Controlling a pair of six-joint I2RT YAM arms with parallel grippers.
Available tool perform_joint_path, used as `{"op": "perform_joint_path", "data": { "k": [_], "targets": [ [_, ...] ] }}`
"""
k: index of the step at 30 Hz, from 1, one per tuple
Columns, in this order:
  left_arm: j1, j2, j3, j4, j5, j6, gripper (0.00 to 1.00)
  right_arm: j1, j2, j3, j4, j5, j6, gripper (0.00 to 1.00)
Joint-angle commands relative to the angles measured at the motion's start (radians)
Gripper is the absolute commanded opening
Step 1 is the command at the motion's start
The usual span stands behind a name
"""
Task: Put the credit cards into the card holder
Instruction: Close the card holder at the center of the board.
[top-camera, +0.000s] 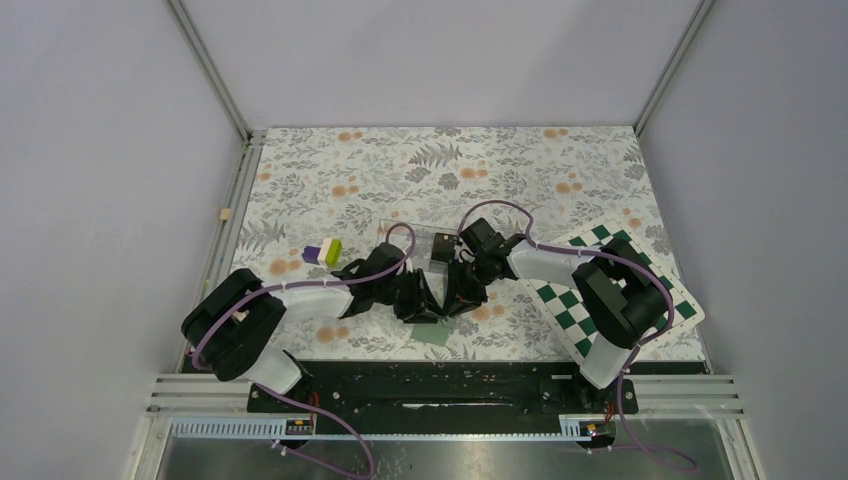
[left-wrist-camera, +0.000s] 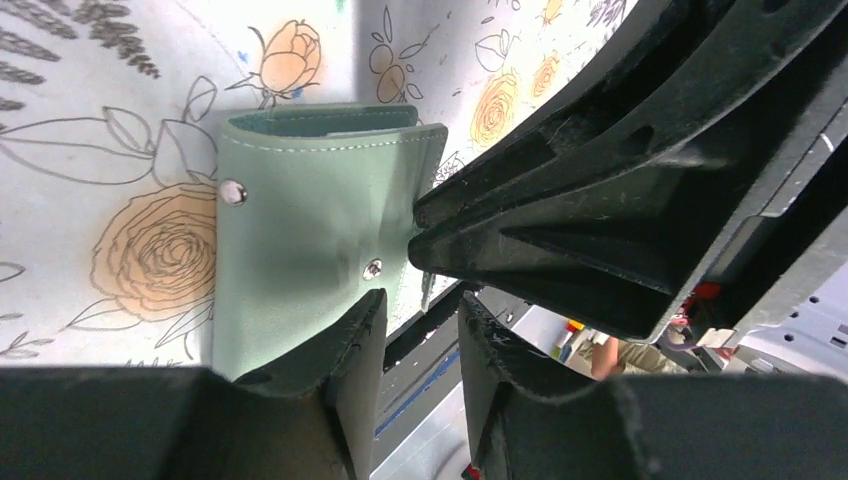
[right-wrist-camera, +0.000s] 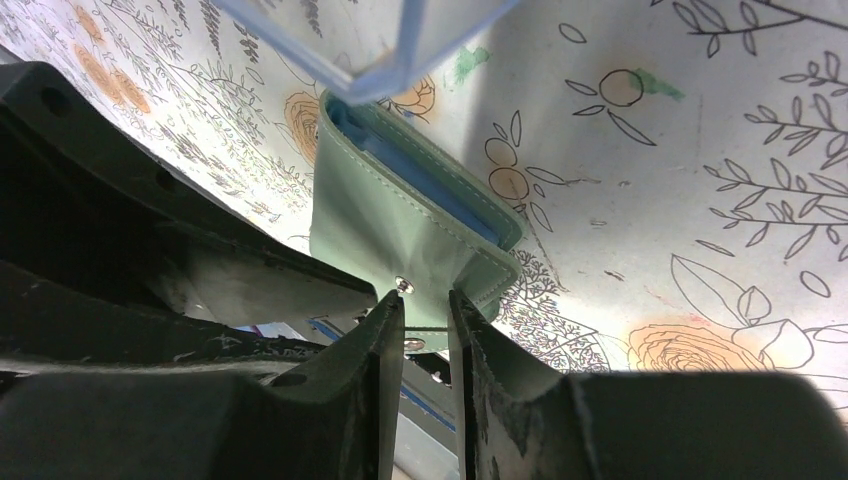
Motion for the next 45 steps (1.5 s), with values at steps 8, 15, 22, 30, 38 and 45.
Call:
{"op": "perform_joint_path", "data": {
  "k": [8, 15, 22, 30, 38, 45],
  "targets": [
    [-0.028, 0.071, 0.063, 0.048, 0.048, 0.001, 0.2, 0.007, 0.003, 0.026, -0.015, 0.007, -0.018, 0.3],
    [-0.033, 0.057, 0.096, -0.064, -0.021, 0.046, 0.0, 0.008, 0.003, 0.026, -0.018, 0.005, -0.019, 0.3],
    [-0.035, 0.025, 0.18, -0.285, -0.122, 0.155, 0.0, 0.007, -0.004, 0.03, -0.03, 0.018, -0.026, 0.3],
    [-0.035, 0.071, 0.221, -0.341, -0.142, 0.196, 0.0, 0.007, -0.003, 0.032, -0.034, 0.022, -0.031, 0.3],
    [-0.041, 0.119, 0.232, -0.336, -0.137, 0.206, 0.0, 0.008, -0.024, 0.025, -0.043, 0.014, -0.051, 0.29],
    [-0.041, 0.133, 0.232, -0.337, -0.148, 0.208, 0.0, 0.011, -0.064, 0.008, -0.031, -0.011, -0.068, 0.07]
  ]
}}
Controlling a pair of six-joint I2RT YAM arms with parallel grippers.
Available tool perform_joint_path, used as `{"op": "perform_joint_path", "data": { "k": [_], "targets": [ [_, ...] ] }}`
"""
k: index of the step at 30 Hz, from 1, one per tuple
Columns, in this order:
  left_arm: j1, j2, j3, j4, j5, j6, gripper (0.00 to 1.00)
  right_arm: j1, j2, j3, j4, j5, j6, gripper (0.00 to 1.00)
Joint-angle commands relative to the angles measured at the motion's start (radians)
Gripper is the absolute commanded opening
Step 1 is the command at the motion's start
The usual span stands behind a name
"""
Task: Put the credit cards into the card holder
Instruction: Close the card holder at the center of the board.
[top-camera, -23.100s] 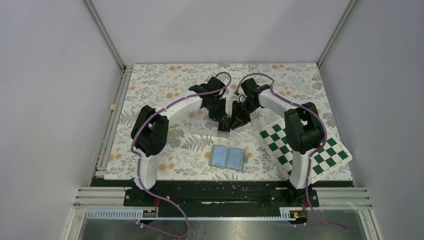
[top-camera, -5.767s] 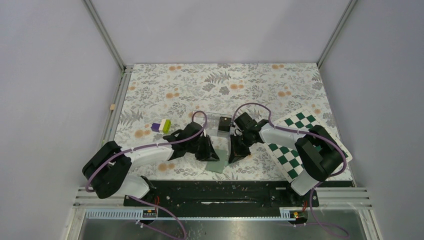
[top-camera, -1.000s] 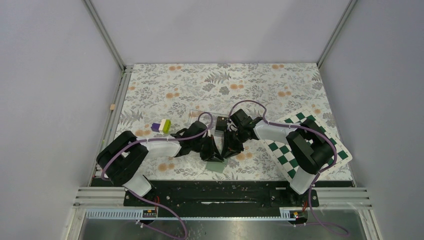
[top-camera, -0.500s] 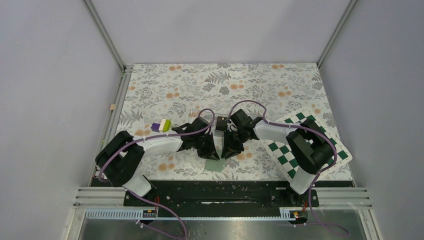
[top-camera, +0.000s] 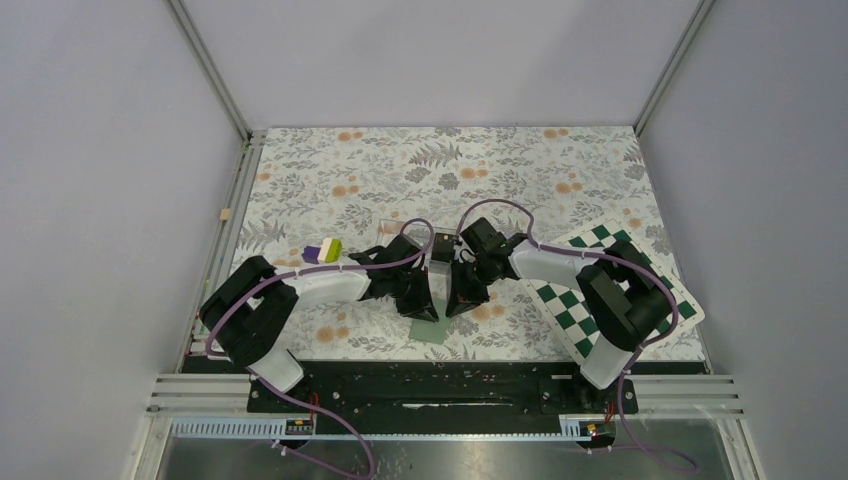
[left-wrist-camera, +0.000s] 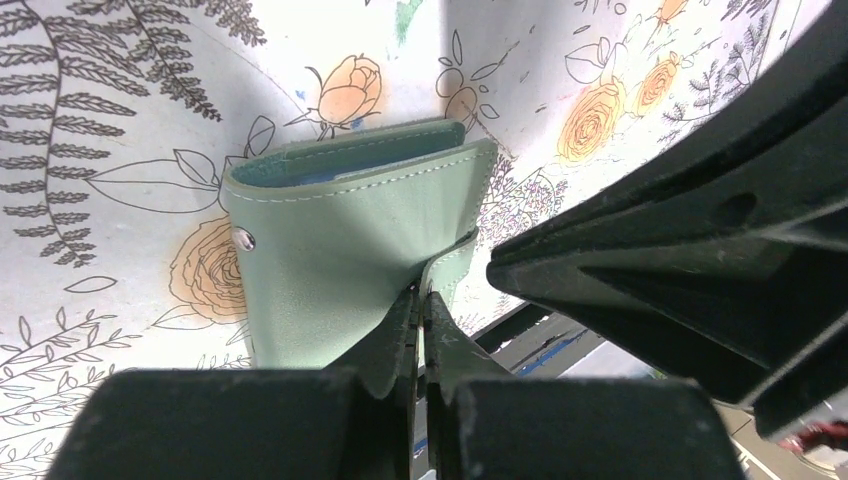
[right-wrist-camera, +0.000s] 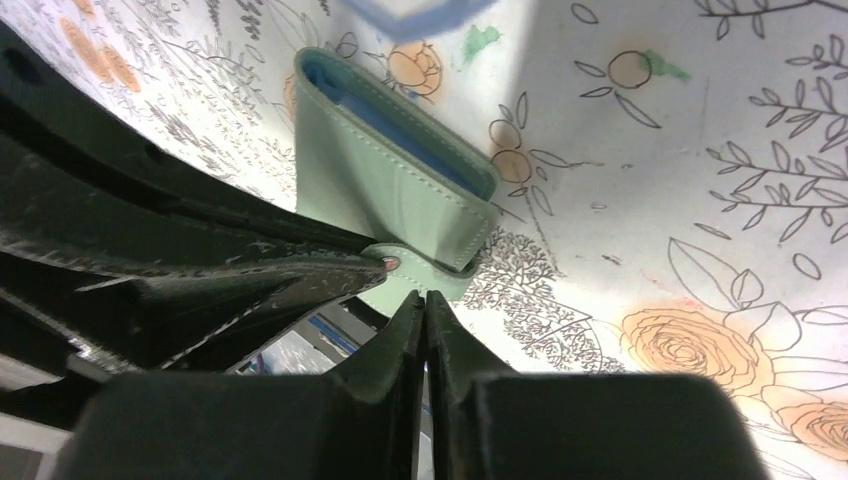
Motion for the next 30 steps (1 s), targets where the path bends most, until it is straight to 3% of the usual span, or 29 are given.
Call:
{"op": "perform_joint_path", "data": {
  "k": [1, 11, 13, 16, 18, 22, 30],
  "targets": [
    [-0.004, 0.023, 0.024, -0.007, -0.04, 0.023, 0.0, 0.012, -0.049, 0.007, 0.001, -0.016, -0.021, 0.02],
    [-0.004, 0.002, 0.021, -0.019, -0.057, 0.021, 0.04, 0.059, 0.06, 0.045, -0.016, 0.013, -0.014, 0.0],
    [-0.004, -0.011, 0.019, -0.014, -0.054, 0.014, 0.11, 0.059, 0.069, 0.046, -0.027, 0.034, -0.017, 0.0],
    [-0.001, -0.041, 0.0, 0.021, -0.034, -0.006, 0.29, 0.061, 0.078, 0.042, -0.035, 0.055, -0.021, 0.0],
    [0.006, -0.058, -0.021, 0.051, -0.022, -0.024, 0.34, 0.061, 0.079, 0.04, -0.036, 0.057, -0.02, 0.0],
    [0.016, -0.079, -0.047, 0.067, -0.029, -0.044, 0.32, 0.061, 0.077, 0.04, -0.037, 0.059, -0.02, 0.0],
    [0.016, -0.047, -0.04, 0.059, -0.027, -0.028, 0.14, 0.06, 0.073, 0.045, -0.039, 0.055, -0.018, 0.0]
  ]
}}
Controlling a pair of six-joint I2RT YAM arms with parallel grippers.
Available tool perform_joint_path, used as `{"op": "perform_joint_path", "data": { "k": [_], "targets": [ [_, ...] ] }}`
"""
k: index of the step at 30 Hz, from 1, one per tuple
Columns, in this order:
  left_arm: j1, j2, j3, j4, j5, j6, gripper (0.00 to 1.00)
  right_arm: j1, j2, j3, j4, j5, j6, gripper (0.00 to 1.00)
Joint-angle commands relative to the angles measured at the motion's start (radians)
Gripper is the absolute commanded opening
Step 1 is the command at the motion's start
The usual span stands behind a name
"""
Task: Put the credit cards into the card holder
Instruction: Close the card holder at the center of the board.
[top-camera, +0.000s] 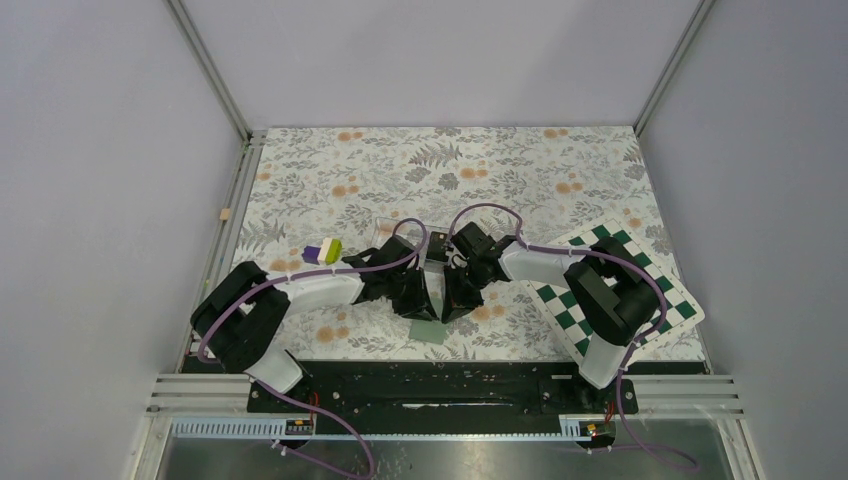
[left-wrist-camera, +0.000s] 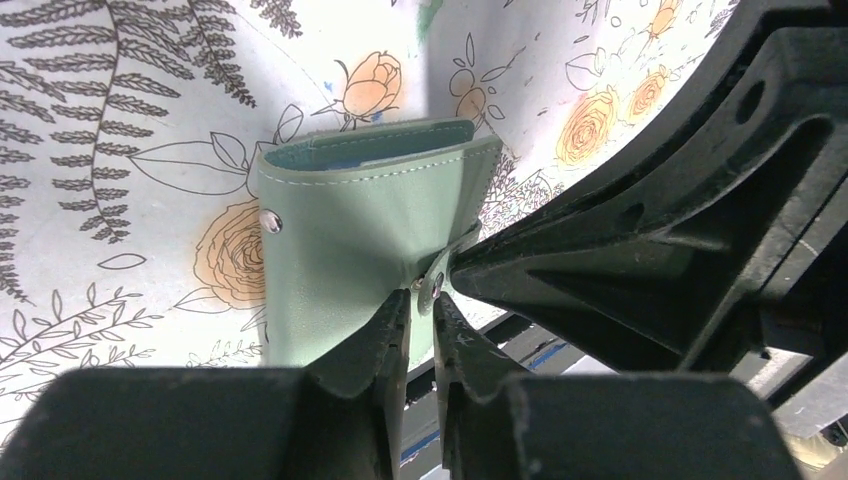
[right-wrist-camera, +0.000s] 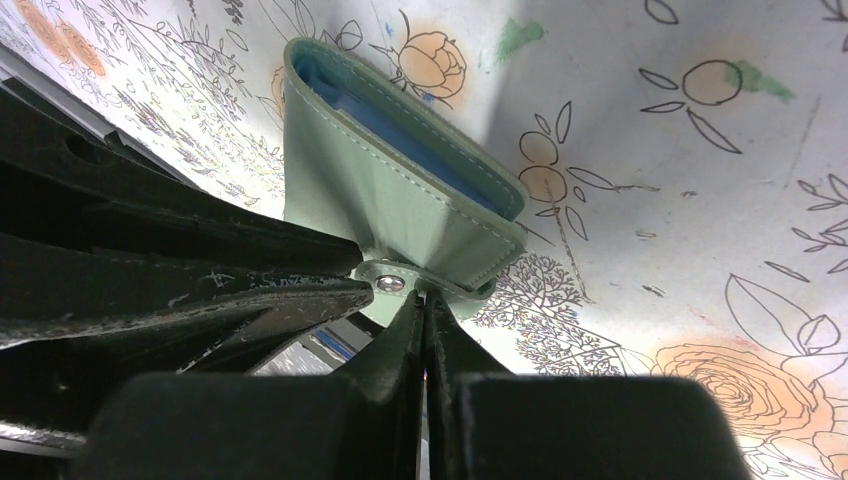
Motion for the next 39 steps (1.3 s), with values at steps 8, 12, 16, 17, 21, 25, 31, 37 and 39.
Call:
{"op": "perform_joint_path", "data": {
  "k": [8, 12, 16, 17, 21, 25, 31, 37, 39],
  "targets": [
    [0.003, 0.015, 0.006, 0.051, 0.0, 0.001, 0.0, 0.014, 0.021, 0.021, -0.033, 0.042, -0.009, 0.0],
    [0.001, 0.002, 0.026, 0.004, -0.038, 0.022, 0.0, 0.013, 0.0, 0.019, -0.024, 0.039, -0.012, 0.0],
    [0.0, 0.008, 0.061, -0.055, -0.061, 0.062, 0.0, 0.013, -0.033, 0.004, 0.009, 0.031, -0.014, 0.0],
    [0.0, 0.011, 0.066, -0.062, -0.064, 0.066, 0.0, 0.013, -0.038, 0.001, 0.016, 0.029, -0.015, 0.0],
    [-0.002, 0.019, 0.076, -0.077, -0.075, 0.079, 0.0, 0.013, -0.051, 0.002, 0.023, 0.023, -0.019, 0.0],
    [-0.01, 0.025, 0.092, -0.107, -0.093, 0.093, 0.0, 0.015, -0.062, 0.001, 0.028, 0.02, -0.021, 0.0],
    [-0.017, 0.04, 0.104, -0.131, -0.105, 0.102, 0.0, 0.021, -0.073, 0.003, 0.039, 0.023, -0.026, 0.0],
    [-0.022, 0.049, 0.104, -0.139, -0.107, 0.102, 0.0, 0.038, -0.053, 0.02, 0.037, 0.025, -0.03, 0.0],
    [-0.024, 0.046, 0.104, -0.142, -0.11, 0.102, 0.0, 0.042, -0.044, 0.023, 0.031, 0.035, -0.03, 0.0]
  ]
}}
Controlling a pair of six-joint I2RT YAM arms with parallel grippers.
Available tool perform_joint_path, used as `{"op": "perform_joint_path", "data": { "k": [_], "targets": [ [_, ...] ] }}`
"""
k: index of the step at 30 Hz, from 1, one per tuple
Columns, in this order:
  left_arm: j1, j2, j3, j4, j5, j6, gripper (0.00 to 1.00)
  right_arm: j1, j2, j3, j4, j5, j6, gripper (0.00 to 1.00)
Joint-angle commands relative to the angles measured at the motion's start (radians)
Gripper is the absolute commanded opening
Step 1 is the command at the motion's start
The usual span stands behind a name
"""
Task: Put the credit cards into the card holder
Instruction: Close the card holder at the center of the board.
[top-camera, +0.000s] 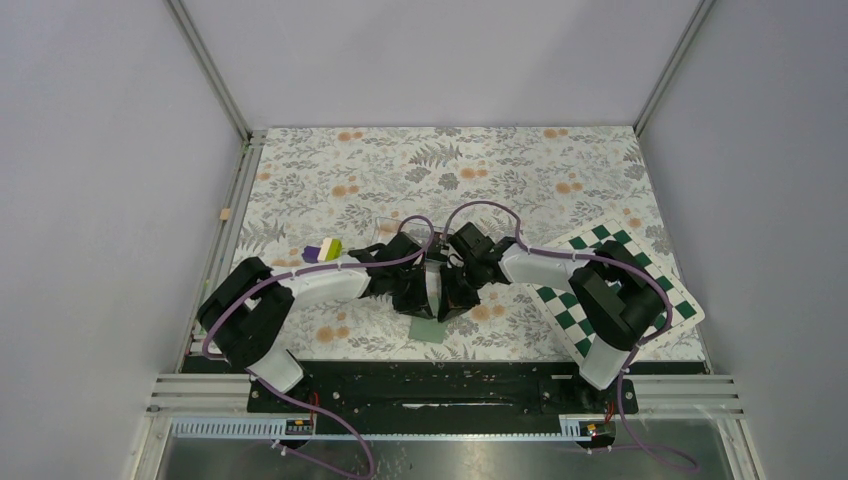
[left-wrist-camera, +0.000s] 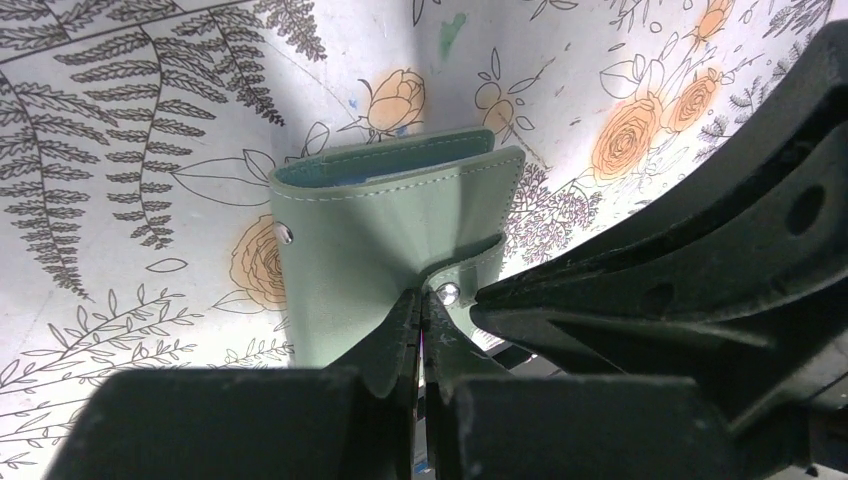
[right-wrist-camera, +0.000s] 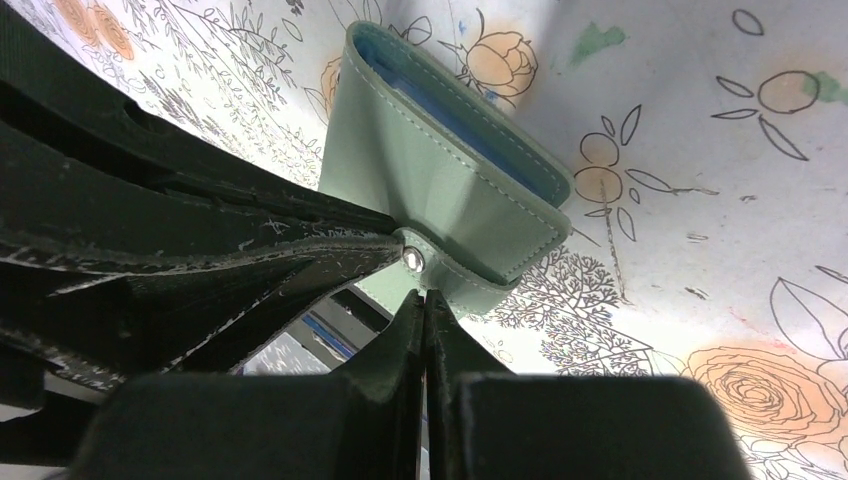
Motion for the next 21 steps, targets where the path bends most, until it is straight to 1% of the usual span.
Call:
{"op": "perform_joint_path", "data": {
  "k": [1, 8, 15, 21],
  "targets": [
    [-0.008, 0.008, 0.025, -0.029, -0.042, 0.018, 0.0, 0.022, -0.009, 0.027, -0.001, 0.039, -0.018, 0.0],
    [-0.015, -0.02, 0.028, -0.036, -0.042, 0.015, 0.0, 0.026, -0.035, 0.026, -0.008, 0.06, -0.021, 0.0],
    [-0.016, -0.039, 0.029, 0.013, -0.014, -0.009, 0.0, 0.025, -0.099, 0.017, -0.002, 0.089, -0.02, 0.0],
    [-0.016, -0.034, 0.028, -0.012, -0.031, -0.002, 0.0, 0.028, -0.056, 0.023, 0.001, 0.078, -0.019, 0.0]
  ]
}}
